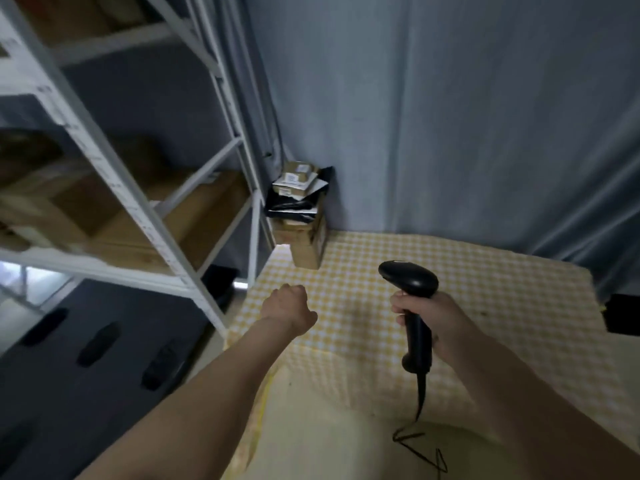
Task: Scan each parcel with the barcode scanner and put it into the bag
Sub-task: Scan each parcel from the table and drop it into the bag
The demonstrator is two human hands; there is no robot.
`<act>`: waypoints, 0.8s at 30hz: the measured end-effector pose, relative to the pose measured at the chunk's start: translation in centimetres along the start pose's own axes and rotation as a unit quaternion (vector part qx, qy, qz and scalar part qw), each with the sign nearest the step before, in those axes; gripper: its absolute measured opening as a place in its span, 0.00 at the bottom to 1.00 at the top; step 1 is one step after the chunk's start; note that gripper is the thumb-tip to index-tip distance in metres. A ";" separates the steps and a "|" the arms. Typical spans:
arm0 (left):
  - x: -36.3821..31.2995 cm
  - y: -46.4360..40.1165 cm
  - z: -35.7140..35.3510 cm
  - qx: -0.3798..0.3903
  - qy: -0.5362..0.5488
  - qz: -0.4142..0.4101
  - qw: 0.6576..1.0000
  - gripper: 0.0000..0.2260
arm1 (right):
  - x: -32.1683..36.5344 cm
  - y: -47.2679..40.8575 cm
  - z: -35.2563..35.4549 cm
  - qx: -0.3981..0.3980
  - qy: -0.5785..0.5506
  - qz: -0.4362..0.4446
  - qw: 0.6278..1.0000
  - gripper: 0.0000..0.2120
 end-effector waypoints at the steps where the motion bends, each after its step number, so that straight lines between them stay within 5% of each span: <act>1: 1.6 -0.1 0.6 -0.005 0.009 0.010 1.000 0.20 | 0.4 -0.4 -1.6 0.009 0.007 0.005 1.000 0.03; 14: 12.5 -4.2 3.0 -0.006 0.042 0.084 0.996 0.20 | 3.5 -9.2 -14.6 0.082 0.038 0.010 0.996 0.04; 24: 7.3 -19.7 8.8 -0.025 0.036 0.057 0.997 0.19 | 10.6 -22.2 -14.2 0.073 0.026 0.034 0.996 0.04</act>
Point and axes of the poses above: each hand's wrist, its own y-axis away from the middle knuckle, its own z-axis out of the back of the hand, x = y × z, the point moved 3 cm from there along -y, towards the middle knuckle, and after that the axes turned 3 degrees about z, right-handed, at the moved point
